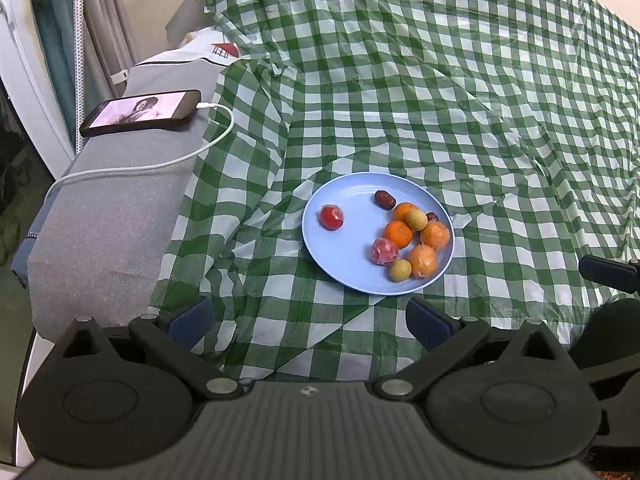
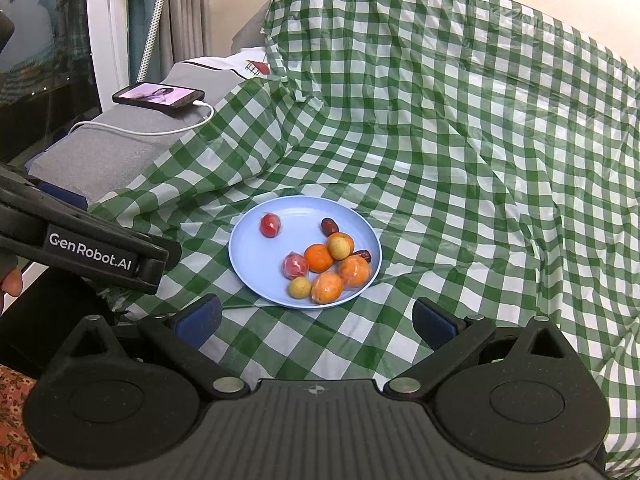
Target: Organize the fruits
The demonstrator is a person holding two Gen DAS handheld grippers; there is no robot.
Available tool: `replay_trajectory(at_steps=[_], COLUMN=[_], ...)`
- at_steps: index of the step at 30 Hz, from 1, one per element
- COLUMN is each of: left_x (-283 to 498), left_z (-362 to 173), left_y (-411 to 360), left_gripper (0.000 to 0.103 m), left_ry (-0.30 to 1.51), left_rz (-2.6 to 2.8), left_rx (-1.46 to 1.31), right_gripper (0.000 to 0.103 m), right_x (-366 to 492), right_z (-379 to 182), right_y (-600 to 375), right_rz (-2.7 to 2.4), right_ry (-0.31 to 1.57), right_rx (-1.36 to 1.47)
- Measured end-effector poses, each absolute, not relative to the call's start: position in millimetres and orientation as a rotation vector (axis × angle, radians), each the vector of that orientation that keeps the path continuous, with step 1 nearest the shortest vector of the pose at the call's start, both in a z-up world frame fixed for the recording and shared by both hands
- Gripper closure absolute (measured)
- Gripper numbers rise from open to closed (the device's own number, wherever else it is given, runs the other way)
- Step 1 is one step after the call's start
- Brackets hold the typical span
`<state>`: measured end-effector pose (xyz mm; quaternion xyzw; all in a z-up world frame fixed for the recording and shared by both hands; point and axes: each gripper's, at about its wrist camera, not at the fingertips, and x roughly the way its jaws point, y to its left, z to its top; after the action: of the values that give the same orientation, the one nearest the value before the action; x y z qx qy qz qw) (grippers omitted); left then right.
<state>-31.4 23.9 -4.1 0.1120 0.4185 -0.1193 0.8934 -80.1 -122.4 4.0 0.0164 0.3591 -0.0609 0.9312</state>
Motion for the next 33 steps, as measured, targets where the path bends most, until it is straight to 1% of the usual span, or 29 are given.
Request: replay_trajectory(at_steps=[33], left_x=[-27.5], left_z=[-9.7], left_y=[25.9], left_gripper=[0.000], left_ry=[0.872], left_rz=[-0.254], left_rx=[0.260], right_gripper=[0.001], right_x=[-79.8], right_z=[2.0], right_y=[-124.5], right_rz=[-0.130], right_ry=[0.740], right_rx=[0.041])
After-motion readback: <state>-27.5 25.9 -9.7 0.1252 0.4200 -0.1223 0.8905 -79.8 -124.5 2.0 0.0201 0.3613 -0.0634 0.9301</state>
